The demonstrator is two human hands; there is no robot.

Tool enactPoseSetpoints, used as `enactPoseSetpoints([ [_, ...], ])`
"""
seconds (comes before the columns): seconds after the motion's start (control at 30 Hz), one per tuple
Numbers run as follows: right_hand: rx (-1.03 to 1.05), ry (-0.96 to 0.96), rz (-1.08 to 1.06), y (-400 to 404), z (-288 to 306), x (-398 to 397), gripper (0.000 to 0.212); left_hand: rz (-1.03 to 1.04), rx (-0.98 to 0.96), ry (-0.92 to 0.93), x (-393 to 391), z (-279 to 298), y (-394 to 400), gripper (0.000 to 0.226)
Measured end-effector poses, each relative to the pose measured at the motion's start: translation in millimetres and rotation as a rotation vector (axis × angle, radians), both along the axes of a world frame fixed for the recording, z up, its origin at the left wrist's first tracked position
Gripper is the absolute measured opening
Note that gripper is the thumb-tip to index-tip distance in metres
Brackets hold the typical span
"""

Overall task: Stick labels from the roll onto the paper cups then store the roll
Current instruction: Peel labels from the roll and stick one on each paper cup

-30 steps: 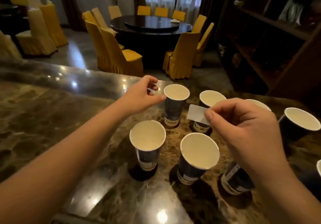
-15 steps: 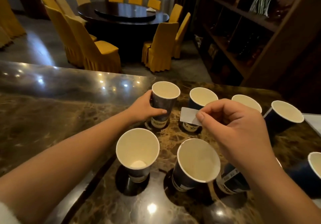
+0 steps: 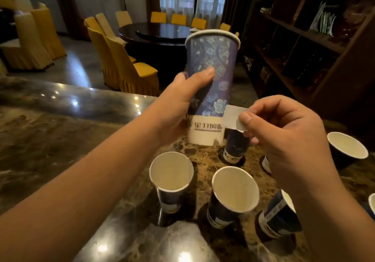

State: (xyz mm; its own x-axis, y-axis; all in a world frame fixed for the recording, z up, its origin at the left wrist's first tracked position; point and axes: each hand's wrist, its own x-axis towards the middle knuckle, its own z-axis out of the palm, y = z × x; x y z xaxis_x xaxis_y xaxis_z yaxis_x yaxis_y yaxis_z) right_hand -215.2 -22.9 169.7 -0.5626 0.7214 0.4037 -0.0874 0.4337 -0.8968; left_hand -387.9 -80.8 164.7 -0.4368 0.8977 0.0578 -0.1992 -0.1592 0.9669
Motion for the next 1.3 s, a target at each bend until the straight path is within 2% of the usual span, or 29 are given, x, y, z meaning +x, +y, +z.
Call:
enactPoseSetpoints([
  [0.1, -0.167, 0.075, 0.122, -8.5, -3.9, 5.0, 0.014, -0.068, -0.037, -0.093, 23.4, -5.7, -27.3, 0.069],
  [0.2, -0.297, 0.099, 0.201, -16.4, -7.7, 9.6, 0.011, -0.034, -0.033, -0.057, 37.6, -15.8, -43.1, 0.064],
  [0.37, -0.329, 0.063, 0.216, -30.9, -8.4, 9.2, 0.018, 0.045, 0.006, -0.066, 56.9, -24.2, -57.4, 0.056],
  [0.63, -0.273, -0.005, 0.194, -43.7, -16.5, 9.5, 0.017, 0.08, -0.015, -0.063, 65.2, -24.5, -77.5, 0.046],
  [0.83, -0.228, -0.018, 0.163, -43.8, -19.9, 11.3, 0.013, 0.023, -0.003, 0.019, 62.1, -30.1, -83.0, 0.073],
  [1.07, -0.085, -0.107, 0.075, -36.4, -19.5, 13.1, 0.01, -0.008, 0.028, 0.08, 57.4, -31.0, -81.6, 0.066],
  [1.2, 0.021, -0.166, 0.036, -31.0, -14.2, 11.7, 0.018, -0.001, 0.042, 0.094, 56.9, -29.3, -76.3, 0.069],
  [1.3, 0.029, -0.231, 0.003, -18.2, -11.6, 8.1, 0.047, -0.026, 0.062, 0.087, 51.1, -24.6, -76.2, 0.071],
])
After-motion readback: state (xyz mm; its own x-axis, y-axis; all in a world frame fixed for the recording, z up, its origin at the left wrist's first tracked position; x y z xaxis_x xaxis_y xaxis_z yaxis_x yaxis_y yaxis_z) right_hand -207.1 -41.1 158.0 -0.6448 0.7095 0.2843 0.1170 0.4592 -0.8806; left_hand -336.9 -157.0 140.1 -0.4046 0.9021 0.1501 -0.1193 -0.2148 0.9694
